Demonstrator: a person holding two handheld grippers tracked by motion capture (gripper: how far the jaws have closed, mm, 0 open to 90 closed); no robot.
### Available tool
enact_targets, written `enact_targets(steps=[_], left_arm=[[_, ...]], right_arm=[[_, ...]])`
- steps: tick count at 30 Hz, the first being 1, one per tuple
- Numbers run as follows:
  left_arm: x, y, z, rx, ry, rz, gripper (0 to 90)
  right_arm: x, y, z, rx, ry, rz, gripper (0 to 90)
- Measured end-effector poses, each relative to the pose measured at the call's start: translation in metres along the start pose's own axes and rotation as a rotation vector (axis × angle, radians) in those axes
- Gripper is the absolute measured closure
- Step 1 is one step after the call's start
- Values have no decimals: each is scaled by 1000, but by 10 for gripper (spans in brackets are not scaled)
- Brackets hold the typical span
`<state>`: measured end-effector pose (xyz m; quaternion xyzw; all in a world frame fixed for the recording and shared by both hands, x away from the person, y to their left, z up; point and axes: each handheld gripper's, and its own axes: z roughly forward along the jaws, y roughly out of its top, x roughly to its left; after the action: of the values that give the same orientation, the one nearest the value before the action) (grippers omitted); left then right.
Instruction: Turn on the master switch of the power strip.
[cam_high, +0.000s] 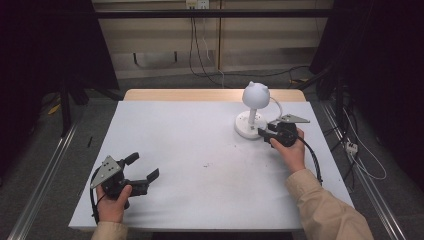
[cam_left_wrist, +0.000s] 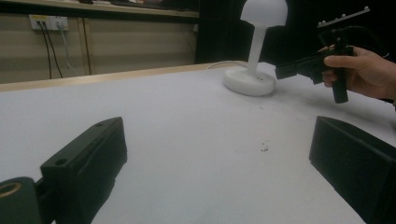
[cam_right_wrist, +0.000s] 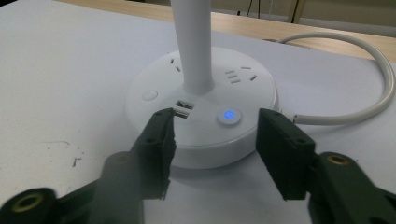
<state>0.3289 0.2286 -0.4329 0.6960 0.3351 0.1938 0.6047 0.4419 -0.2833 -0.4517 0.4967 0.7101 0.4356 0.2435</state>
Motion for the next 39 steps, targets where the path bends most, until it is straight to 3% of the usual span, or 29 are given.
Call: enact_targets(steps=[15,21,33,39], left_arm=[[-1,0,1,5,-3,1,39],[0,0,1,6,-2,4,38],[-1,0,1,11,-4,7,39],[-1,0,1,12,-4,8,39]], right_arm=[[8,-6,-12,-4,41,4,244],[12,-7,-20,-25,60,6,206],[17,-16,-38,-21,48,-34,145],[19,-22,-46,-26,71,-25,141]])
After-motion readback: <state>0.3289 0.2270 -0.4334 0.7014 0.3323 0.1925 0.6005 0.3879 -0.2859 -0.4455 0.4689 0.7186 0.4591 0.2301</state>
